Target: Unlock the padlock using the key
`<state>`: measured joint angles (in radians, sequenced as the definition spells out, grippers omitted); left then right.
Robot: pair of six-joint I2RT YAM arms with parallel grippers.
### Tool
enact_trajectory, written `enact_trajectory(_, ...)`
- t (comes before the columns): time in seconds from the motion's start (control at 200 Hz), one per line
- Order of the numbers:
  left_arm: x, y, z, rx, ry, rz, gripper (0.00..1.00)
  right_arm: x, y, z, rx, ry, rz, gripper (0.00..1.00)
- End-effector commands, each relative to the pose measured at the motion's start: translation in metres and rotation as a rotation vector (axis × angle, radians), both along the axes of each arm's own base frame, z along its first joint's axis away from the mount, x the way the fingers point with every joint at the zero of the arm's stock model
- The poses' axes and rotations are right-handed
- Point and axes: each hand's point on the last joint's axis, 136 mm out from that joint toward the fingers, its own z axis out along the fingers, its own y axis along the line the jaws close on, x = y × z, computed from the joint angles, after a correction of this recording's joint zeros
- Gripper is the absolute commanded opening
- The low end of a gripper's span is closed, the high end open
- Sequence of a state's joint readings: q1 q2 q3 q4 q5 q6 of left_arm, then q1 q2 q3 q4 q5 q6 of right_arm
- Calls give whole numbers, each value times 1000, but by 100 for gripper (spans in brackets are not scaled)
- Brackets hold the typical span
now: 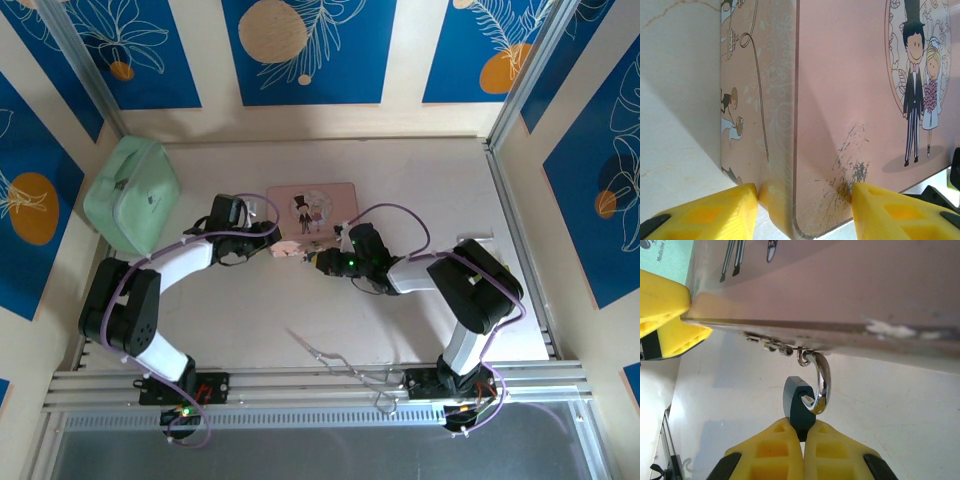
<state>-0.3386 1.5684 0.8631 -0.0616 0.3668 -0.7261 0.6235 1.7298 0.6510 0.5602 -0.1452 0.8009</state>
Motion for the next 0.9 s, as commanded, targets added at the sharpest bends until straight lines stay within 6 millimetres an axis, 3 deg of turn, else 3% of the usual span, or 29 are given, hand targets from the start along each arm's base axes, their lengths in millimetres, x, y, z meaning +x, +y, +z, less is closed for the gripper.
enact_trajectory(0.0, -4, 5, -12, 42, 38, -6, 51, -17, -35, -50, -89, 213, -126, 0)
enact_trajectory(0.355, -6, 7, -16, 48, 41, -3, 51, -10, -43, -41, -75, 195, -166, 0)
enact_trajectory(0.6, -3, 6, -10, 45, 30, -4, 51, -23, -48, -33, -146, 194, -106, 0)
enact_trajectory(0.895, 2, 3, 0, 30, 10, -13, 51, -46, -52, 12, -216, 113, 10, 0)
